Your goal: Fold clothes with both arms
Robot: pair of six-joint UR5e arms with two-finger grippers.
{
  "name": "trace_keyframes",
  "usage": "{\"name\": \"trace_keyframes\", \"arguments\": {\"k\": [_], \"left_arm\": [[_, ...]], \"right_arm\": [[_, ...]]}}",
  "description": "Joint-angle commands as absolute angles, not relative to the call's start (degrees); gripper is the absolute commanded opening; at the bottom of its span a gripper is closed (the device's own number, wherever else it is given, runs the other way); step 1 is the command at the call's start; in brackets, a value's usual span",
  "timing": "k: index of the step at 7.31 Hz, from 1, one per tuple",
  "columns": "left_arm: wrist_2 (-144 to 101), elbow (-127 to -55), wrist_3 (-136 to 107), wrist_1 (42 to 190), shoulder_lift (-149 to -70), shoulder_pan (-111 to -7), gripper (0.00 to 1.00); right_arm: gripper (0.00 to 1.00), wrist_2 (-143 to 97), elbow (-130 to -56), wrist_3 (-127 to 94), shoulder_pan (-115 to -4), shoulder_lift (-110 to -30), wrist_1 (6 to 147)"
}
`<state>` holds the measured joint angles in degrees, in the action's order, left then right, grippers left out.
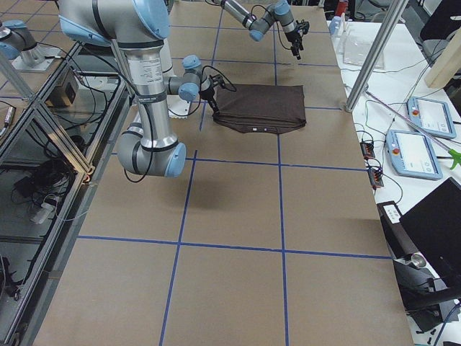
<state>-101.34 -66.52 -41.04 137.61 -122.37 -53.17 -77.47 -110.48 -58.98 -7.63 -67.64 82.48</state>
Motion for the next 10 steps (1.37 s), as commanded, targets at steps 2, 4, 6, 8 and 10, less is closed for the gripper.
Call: {"name": "trace_keyframes", "arguments": {"k": [2, 4, 6, 8, 10], "left_arm": [[-101.3, -66.4, -41.0, 137.5, -122.3, -53.2, 1.00], [-101.3, -66.5, -41.0, 137.6, -122.3, -53.2, 1.00], [-101.3, -66.5, -41.0, 137.6, -122.3, -52.8, 1.00], [-101.3, -66.8, -41.8, 137.6, -122.3, -52.6, 1.00], [-101.3, -66.8, -42.3, 137.6, -122.3, -52.3, 1.00]], "right_arm": [[0.00, -77.0, -110.9, -58.2, -8.1, -67.5, 82.4], [0.00, -77.0, -111.0, -58.4, -9.0, -67.5, 82.2], [0.00, -76.6, -111.6, -61.3, -9.3, -69.2, 82.3], [0.00, -73.5, -112.3, -71.7, -6.4, -72.9, 82.2], [0.00, -72.8, -113.1, -74.3, -5.0, -74.3, 82.2]]}}
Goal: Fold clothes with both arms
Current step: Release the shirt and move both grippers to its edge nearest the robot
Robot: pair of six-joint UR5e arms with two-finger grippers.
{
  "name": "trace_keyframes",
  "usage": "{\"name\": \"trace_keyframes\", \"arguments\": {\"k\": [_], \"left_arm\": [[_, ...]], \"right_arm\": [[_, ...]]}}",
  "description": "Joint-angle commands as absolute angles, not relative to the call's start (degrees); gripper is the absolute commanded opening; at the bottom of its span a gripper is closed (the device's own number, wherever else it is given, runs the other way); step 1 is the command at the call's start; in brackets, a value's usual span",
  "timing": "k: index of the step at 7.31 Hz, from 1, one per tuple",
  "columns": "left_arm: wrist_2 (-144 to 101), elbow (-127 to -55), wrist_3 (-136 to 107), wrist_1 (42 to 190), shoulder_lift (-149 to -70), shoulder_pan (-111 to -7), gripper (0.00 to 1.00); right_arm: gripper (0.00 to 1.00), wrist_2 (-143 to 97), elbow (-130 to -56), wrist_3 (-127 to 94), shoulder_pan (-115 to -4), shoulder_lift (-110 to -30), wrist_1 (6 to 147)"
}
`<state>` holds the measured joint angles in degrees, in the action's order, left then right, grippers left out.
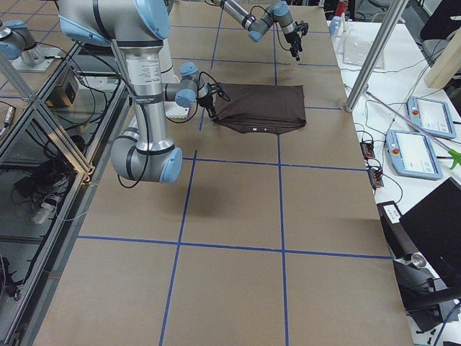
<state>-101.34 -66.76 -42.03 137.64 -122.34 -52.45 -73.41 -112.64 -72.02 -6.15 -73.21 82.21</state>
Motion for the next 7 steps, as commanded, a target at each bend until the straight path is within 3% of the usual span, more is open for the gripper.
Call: {"name": "trace_keyframes", "arguments": {"k": [1, 2, 5, 7], "left_arm": [[-101.3, -66.8, -42.3, 137.6, -122.3, -52.3, 1.00], [-101.3, -66.9, -42.5, 137.6, -122.3, -52.2, 1.00], [-106.4, -73.0, -46.5, 136.8, -120.6, -52.0, 1.00], [-109.5, -87.5, -57.4, 136.8, -112.8, -46.7, 1.00]], "right_arm": [[0.12, -72.8, -113.1, -77.1, -4.7, -74.9, 82.2], [0.99, -71.5, -113.2, -77.9, -4.7, -75.1, 82.2], [1.00, -77.2, -121.2, -77.2, -9.8, -76.3, 82.2], [1.00, -81.1, -122.3, -82.7, -13.5, -78.4, 74.7]]}}
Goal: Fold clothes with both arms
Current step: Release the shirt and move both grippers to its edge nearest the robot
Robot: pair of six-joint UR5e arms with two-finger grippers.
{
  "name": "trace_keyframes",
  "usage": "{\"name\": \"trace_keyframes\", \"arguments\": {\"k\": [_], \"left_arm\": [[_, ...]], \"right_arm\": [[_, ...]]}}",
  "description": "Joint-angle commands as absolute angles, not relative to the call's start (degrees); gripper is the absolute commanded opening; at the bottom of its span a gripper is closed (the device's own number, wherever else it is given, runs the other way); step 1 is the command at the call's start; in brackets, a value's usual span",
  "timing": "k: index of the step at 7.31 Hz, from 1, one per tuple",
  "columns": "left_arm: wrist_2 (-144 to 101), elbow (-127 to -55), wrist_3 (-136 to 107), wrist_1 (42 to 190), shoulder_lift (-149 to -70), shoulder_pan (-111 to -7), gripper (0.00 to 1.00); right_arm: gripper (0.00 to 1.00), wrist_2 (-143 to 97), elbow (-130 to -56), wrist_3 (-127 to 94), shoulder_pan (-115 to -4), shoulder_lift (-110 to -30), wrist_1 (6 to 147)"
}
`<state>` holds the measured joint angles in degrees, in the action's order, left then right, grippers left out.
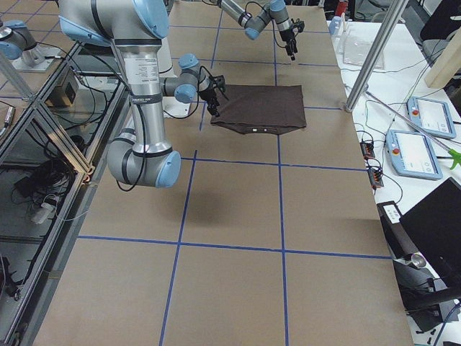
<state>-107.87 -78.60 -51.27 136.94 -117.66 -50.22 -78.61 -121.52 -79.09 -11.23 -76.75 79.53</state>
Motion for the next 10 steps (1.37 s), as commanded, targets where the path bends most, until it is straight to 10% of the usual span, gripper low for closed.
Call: {"name": "trace_keyframes", "arguments": {"k": [1, 4, 7, 10], "left_arm": [[-109.2, -94.6, -63.7, 136.8, -109.2, -43.1, 1.00], [-94.2, -109.6, -90.3, 136.9, -101.0, -25.6, 1.00], [-80.1, -108.4, -108.3, 136.2, -100.2, -12.2, 0.52], [-79.2, -107.6, -109.0, 136.2, -99.8, -9.8, 0.52]], "right_arm": [[1.00, -84.3, -122.3, -83.4, -14.4, -82.9, 66.3], [1.00, -84.9, -122.3, -85.5, -16.5, -90.9, 55.3], [1.00, -84.9, -122.3, -85.8, -17.8, -90.7, 55.3], [1.00, -84.9, -122.0, -85.8, -17.9, -90.9, 55.3]]}}
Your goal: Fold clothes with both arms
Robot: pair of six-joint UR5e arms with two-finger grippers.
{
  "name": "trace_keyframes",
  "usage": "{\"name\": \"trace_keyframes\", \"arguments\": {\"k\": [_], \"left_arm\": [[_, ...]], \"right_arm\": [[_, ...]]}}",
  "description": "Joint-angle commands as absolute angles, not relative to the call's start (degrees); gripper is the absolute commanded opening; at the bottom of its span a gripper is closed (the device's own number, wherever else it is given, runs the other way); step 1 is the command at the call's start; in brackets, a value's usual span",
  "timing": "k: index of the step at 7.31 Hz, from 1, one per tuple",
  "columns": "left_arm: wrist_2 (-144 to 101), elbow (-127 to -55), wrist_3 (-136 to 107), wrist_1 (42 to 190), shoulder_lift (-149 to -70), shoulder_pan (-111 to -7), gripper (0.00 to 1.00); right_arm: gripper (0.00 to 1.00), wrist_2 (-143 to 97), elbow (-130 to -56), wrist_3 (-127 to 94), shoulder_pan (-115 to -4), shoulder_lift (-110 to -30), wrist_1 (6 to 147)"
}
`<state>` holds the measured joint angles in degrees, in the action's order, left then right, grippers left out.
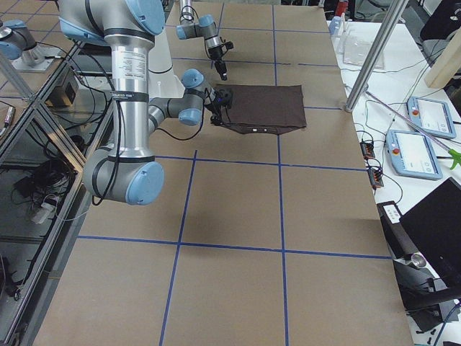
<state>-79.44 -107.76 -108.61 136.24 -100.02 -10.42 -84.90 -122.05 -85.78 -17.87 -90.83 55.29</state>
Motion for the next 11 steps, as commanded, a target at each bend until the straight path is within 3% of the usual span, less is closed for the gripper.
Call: {"name": "trace_keyframes", "arguments": {"k": [1, 11], "left_arm": [[-79.1, -107.1, -109.1, 136.1, -99.8, -9.4, 0.52], [-79.1, -106.2, -109.0, 136.1, -100.3, -7.4, 0.52]], "right_arm": [[1.00, -84.9, -122.0, -85.8, -18.0, -91.0, 55.3], [1.00, -84.9, -122.0, -85.8, -17.9, -91.1, 55.3]]}}
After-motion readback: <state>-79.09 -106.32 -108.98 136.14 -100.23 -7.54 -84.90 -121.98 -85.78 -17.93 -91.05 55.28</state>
